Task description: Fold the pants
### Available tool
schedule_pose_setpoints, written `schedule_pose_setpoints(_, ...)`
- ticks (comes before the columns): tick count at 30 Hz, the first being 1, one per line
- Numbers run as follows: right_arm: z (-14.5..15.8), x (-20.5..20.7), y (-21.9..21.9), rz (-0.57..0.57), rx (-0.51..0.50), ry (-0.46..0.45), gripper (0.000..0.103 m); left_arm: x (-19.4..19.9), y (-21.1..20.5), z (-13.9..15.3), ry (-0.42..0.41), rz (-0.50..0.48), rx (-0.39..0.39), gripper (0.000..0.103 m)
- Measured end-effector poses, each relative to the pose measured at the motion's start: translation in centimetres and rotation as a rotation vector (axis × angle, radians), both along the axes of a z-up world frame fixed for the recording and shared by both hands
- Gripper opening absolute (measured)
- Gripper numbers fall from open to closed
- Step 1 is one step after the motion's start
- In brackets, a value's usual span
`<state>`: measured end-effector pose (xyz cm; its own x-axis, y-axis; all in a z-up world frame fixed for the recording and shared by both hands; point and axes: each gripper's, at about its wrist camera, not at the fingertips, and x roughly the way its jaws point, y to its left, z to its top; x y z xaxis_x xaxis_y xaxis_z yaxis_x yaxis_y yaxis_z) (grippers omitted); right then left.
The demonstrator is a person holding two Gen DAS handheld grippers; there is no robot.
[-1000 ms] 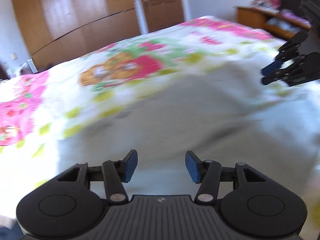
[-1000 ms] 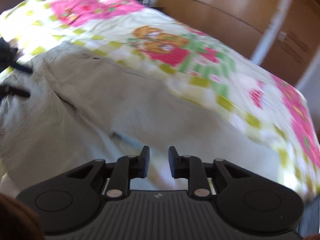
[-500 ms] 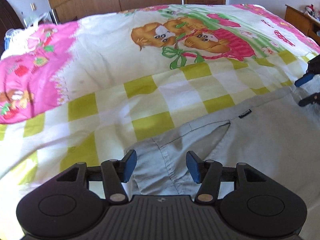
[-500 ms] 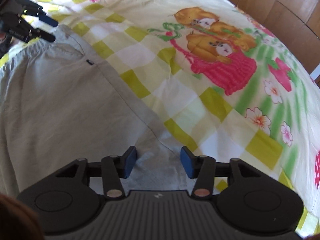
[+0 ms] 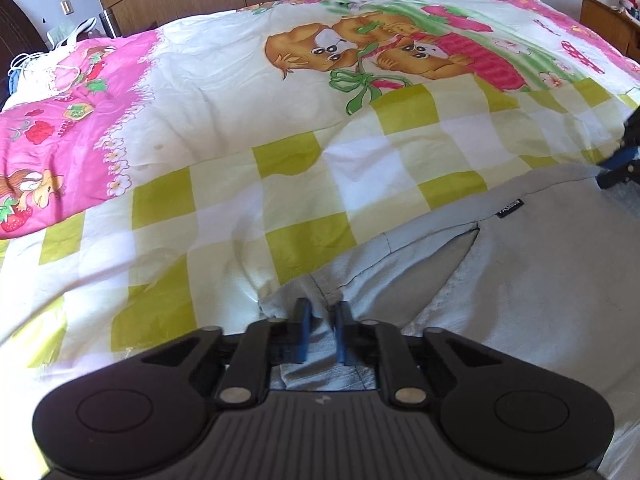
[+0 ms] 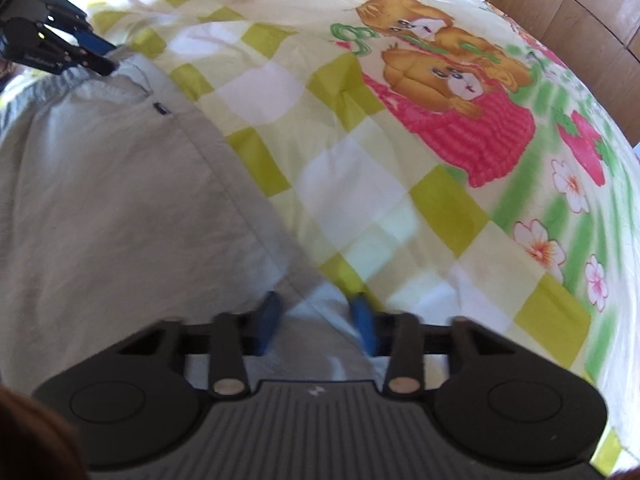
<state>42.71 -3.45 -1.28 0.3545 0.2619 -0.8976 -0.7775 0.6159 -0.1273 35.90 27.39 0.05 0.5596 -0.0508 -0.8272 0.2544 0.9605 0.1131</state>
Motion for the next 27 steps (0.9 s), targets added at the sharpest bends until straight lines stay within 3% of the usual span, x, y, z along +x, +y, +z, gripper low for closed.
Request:
schedule_pose_setpoints(1,0.1,-0.2,0.1,-0.006,0.003,-0.001,0.002,-0.1,-0.1,0.1,-0.007,0.005,0.007,0.019)
schedule_pose_setpoints(6,2.1,-2.0,0.0,-0.046,0.039,-0.081,0.002,-1.2,-0.3,1.8,-0.058,0.014,0.026,0.017)
schedule_pose_setpoints(10,7.2,-5.5,-1.4,-0.066,0.143,-0.176,0.002,-4.9,-0.2,5.1,-0.142,0.01,-0.013,0.016)
schedule_pose_setpoints(14,13.5,-13.9,-3.0,-0.011,0.253,-0.26,0.002,-12.7,0.8,8.9,-0.265,0.02,-0.131,0.016)
schedule_pose_setpoints(17,15.9,-21.7,-4.1,0.024,0.284,-0.287,0.002,-19.8,1.1,9.8,-0.309,0.034,-0.204,0.016)
schedule_pose_setpoints(20,15.1,-27.8,-4.3,0.015,0.282,-0.212,0.002,-25.5,1.0,7.4,-0.275,0.062,-0.193,0.017)
schedule_pose_setpoints(24,8.6,-32.5,-2.4,0.023,0.186,-0.096,0.002,-29.0,1.4,2.2,-0.155,0.122,-0.188,0.017)
schedule_pose_setpoints(27,4.5,-33.8,-1.1,0.04,0.125,-0.051,0.002,-31.1,1.8,1.1,-0.147,0.138,-0.184,0.017)
